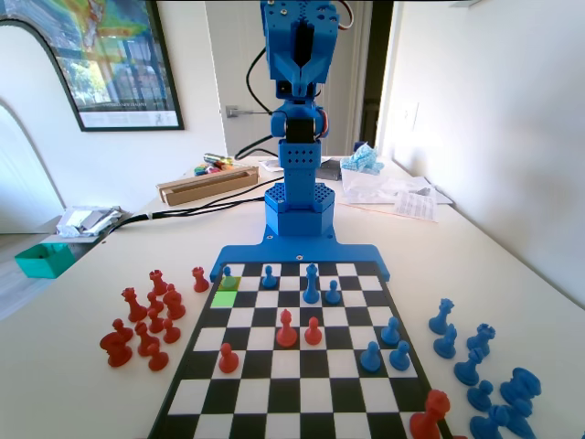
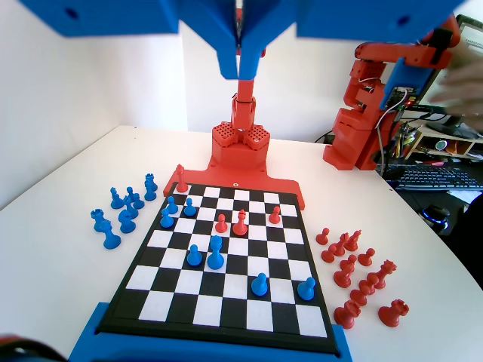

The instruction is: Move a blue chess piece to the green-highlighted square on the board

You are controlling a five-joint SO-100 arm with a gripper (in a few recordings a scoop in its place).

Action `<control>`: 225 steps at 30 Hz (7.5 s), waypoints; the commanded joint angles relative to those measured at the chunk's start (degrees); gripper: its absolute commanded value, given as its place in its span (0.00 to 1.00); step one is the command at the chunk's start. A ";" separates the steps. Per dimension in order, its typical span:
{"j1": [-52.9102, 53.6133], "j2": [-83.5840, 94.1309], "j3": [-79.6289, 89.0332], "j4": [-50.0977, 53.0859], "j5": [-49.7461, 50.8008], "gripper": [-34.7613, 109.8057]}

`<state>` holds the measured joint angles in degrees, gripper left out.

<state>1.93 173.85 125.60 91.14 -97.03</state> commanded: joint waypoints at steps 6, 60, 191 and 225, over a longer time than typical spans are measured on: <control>0.18 1.14 -0.53 -1.14 -0.53 0.25; 19.16 -35.60 -26.72 14.94 -45.70 0.25; 31.11 -91.32 0.26 -44.47 -45.97 0.33; 30.50 -90.97 3.25 -44.82 -47.37 0.25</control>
<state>31.64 81.12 131.04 43.95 -143.61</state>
